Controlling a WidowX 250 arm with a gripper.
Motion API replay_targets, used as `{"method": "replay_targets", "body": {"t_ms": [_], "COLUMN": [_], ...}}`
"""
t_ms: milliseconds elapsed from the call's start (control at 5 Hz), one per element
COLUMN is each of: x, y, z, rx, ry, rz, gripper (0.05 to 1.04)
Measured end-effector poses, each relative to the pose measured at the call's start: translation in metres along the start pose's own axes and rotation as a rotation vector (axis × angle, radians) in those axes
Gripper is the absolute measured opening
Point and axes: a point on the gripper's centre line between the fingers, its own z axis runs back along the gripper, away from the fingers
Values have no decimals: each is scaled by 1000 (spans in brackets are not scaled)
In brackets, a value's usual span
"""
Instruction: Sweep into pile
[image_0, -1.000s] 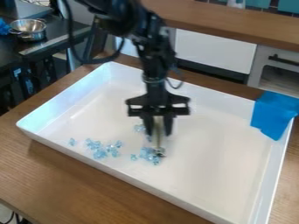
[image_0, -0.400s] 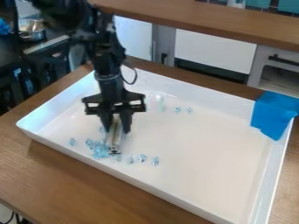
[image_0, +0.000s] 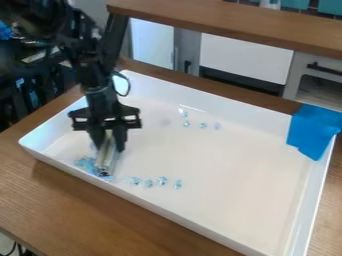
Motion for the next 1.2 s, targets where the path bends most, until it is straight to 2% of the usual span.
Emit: {"method": "replay_targets", "body": {"t_ms": [200,600,800,1000,1200], "x": [-1,-1,-7,-5,-16], "y": [19,29,9,-43,-95], "z": [7,28,33,46,56], "rx": [-7,-44,-85,-144,-177], "ry": [-7,-30,24,41,7], "rz": [14,10,50,88,89], "gripper": [381,381,381,381,381]}}
